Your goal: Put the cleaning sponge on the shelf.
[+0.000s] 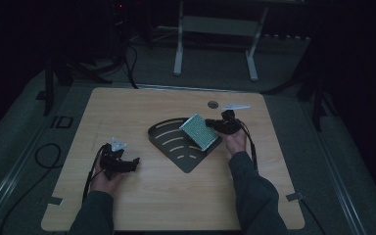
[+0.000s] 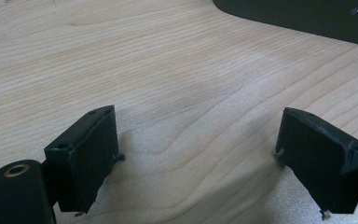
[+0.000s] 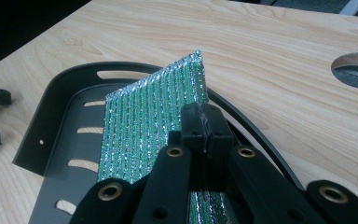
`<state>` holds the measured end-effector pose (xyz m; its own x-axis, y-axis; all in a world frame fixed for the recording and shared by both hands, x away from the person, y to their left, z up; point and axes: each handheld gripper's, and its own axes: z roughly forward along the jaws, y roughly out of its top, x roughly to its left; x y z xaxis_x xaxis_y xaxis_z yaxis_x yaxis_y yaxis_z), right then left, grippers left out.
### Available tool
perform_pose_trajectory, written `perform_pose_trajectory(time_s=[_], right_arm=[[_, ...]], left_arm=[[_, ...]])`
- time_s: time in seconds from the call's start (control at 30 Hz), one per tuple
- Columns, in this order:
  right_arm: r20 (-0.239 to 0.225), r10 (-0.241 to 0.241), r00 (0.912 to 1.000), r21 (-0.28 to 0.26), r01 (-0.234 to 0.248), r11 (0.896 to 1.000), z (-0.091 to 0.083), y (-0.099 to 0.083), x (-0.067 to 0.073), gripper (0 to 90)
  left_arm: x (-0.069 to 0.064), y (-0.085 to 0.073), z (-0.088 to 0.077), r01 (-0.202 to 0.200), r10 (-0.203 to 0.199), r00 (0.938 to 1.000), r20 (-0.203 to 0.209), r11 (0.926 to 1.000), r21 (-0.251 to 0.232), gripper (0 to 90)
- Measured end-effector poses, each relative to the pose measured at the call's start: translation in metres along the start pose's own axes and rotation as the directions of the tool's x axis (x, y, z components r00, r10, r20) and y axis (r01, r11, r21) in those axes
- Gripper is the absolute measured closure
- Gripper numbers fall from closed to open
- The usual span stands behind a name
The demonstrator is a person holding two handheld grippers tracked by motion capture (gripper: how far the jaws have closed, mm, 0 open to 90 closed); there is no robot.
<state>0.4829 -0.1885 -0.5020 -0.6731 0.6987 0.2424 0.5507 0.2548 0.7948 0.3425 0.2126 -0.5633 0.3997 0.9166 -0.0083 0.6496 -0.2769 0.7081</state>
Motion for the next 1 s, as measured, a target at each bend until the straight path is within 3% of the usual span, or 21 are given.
perform_pose_trajectory(time_s=[1.0], right_arm=[[0.039, 0.012, 0.9991, 0.028, -0.014, 1.0, 0.0059, -0.0085, -0.0094, 89.4]], left_arm=[[0.0, 0.0, 0.0001, 0.0, 0.0, 1.0, 0.0, 1.0, -0.001, 13.1]])
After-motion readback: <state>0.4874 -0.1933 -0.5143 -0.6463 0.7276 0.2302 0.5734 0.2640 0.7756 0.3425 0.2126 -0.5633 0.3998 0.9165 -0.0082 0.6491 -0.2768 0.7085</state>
